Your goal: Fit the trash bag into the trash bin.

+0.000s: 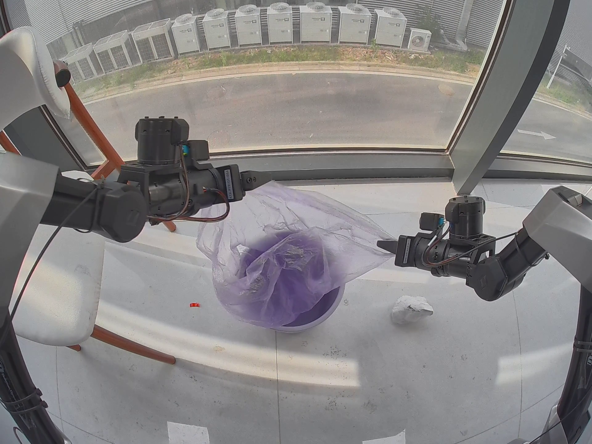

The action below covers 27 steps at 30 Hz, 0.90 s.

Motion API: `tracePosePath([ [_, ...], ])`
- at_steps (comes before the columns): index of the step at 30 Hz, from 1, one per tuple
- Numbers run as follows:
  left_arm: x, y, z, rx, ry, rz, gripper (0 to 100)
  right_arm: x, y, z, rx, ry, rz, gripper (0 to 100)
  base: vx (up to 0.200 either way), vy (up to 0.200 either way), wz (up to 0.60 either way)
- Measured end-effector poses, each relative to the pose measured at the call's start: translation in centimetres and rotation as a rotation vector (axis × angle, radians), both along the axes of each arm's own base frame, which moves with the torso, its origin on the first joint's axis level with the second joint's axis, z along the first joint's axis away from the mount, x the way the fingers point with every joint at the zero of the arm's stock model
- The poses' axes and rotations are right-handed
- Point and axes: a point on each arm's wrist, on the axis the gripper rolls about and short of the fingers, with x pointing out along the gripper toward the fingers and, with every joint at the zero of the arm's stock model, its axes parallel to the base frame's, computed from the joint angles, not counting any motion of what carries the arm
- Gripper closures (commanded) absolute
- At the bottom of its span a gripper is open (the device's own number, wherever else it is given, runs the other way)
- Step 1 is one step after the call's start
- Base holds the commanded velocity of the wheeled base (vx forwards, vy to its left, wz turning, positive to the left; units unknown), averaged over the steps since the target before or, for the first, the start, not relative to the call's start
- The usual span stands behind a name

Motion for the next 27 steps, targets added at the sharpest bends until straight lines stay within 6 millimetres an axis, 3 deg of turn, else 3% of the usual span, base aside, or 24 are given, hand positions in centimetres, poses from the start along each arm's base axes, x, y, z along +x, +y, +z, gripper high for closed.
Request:
tracePosePath([
  [6, -1.0, 3.2, 1.3, 0.133, 0.016, 0.060, 0, 0.1, 0.0, -0.4, -0.012, 0.004, -0.018, 100, 0.000, 0.000, 0.00],
  [13, -2.1, 4.8, 2.4, 0.160, -0.006, 0.104, 0, 0.2, 0.0, -0.7, -0.016, 0.007, -0.021, 100, 0.000, 0.000, 0.00],
  [17, -3.5, 4.9, 1.9, 0.176, 0.040, 0.089, 0, 0.3, 0.1, -0.8, -0.017, 0.008, -0.020, 100, 0.000, 0.000, 0.00],
  [27, -9.2, 5.3, -0.7, 0.263, 0.356, 0.038, 0, 0.4, 0.1, -1.2, -0.026, 0.015, -0.026, 100, 0.000, 0.000, 0.00],
])
